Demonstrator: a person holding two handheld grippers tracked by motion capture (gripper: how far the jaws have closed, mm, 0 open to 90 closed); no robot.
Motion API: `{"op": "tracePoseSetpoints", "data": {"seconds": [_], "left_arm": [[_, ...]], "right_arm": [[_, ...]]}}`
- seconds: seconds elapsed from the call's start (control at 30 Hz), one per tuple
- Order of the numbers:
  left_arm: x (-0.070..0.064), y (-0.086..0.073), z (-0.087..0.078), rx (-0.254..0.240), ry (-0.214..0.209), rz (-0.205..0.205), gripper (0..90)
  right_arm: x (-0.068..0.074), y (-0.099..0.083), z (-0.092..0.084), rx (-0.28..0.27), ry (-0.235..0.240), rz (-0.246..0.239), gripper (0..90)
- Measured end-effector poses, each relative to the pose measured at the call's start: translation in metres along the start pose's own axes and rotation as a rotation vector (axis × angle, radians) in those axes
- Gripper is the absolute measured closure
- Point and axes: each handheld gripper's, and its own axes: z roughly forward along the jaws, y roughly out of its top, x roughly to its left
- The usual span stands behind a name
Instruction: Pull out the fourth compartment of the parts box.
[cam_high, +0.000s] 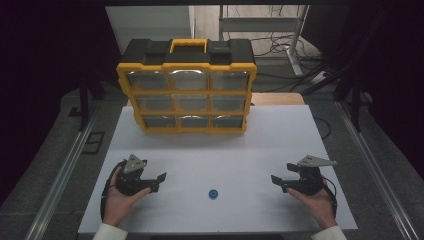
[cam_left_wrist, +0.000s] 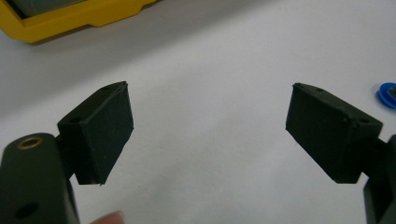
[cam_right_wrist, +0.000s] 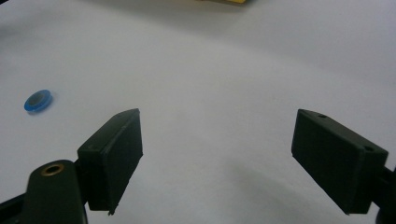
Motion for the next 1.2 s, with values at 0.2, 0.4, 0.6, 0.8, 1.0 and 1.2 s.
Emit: {"op": "tracePoseSetpoints", "data": {"seconds": [0.2, 0.4, 0.6, 0.8, 1.0, 1.2], "left_arm": [[-0.001, 0.0, 0.001, 0.003, -0.002, 0.005, 15.0], [-0.001, 0.0, -0.001, -0.006, 0.007, 0.011, 14.9], [0.0, -0.002, -0.006, -0.015, 0.037, 0.036, 14.5], [0.002, -0.004, -0.01, -0.036, 0.057, 0.071, 14.0], [-0.001, -0.002, -0.008, -0.031, 0.084, 0.129, 14.1], [-0.003, 0.0, -0.007, -0.035, 0.119, 0.201, 13.8]], "right_arm": [[0.001, -0.001, 0.0, 0.007, -0.005, 0.001, 17.3], [0.002, -0.001, 0.001, 0.019, -0.01, -0.004, 17.7], [0.002, -0.001, 0.0, 0.017, -0.012, -0.006, 17.8], [0.004, -0.001, -0.002, 0.013, -0.016, -0.006, 17.7], [0.006, 0.0, 0.0, 0.019, -0.013, -0.015, 17.7], [0.006, 0.0, 0.002, 0.025, -0.011, -0.015, 17.7]]}}
